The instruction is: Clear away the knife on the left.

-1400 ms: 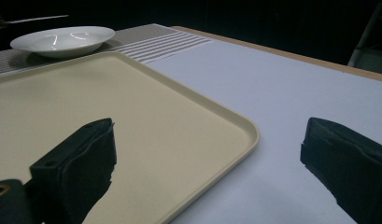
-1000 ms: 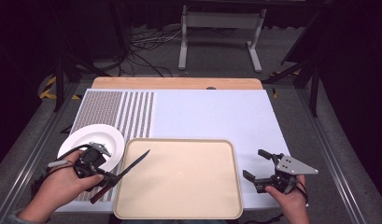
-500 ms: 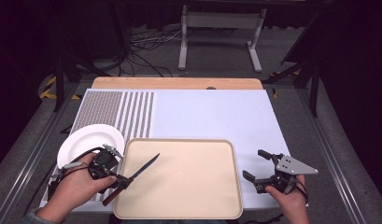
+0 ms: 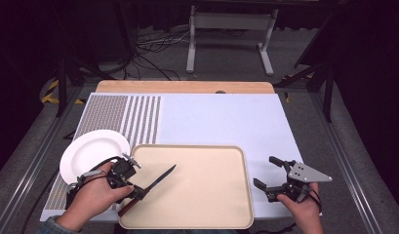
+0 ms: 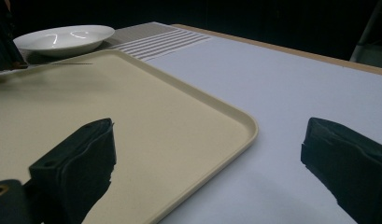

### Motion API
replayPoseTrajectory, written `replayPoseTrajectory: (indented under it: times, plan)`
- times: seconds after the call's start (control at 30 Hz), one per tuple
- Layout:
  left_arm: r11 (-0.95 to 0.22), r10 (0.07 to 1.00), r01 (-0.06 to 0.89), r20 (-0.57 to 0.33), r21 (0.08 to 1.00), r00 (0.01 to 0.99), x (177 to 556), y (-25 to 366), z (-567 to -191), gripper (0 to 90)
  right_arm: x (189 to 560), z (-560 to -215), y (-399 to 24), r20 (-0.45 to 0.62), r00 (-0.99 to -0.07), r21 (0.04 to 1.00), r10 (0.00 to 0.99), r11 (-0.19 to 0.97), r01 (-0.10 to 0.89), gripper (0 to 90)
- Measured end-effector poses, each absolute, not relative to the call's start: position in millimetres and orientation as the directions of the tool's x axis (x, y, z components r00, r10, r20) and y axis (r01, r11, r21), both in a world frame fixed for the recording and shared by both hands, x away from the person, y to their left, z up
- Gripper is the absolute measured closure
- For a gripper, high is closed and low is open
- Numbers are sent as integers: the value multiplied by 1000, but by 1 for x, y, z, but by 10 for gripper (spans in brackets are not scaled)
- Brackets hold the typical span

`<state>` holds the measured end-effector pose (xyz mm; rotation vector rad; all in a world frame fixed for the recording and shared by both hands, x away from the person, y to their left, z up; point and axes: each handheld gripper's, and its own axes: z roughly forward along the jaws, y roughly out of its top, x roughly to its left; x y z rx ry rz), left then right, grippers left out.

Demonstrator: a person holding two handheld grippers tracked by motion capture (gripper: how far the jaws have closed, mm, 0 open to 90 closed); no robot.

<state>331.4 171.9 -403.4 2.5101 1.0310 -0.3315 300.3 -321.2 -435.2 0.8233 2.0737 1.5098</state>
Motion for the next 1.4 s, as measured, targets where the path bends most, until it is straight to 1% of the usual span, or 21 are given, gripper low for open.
replayPoseTrajectory:
  times: [0.43, 1.1, 1.27, 1.3, 1.33, 1.37, 1.4]
  plan:
    - [-644, 624, 719, -365, 260, 691, 333, 167, -416, 774, 300, -436, -320, -9, -728, 950, 686, 232, 207, 38]
    - [-643, 641, 730, -360, 231, 678, 334, 161, -425, 774, 301, -436, -318, -10, -733, 950, 680, 235, 205, 38]
    - [-652, 631, 721, -361, 234, 687, 334, 160, -426, 772, 301, -436, -318, -10, -734, 950, 679, 236, 206, 38]
    - [-654, 626, 718, -361, 239, 691, 334, 160, -426, 758, 301, -436, -318, -9, -733, 950, 680, 235, 207, 38]
    - [-654, 626, 718, -361, 239, 691, 334, 160, -426, 706, 301, -436, -318, -9, -733, 950, 680, 235, 207, 38]
    - [-653, 623, 717, -365, 245, 692, 334, 160, -425, 706, 301, -436, -318, -9, -734, 950, 679, 235, 206, 38]
    - [-657, 615, 710, -365, 253, 699, 333, 159, -424, 681, 301, -436, -318, -9, -734, 950, 679, 235, 206, 38]
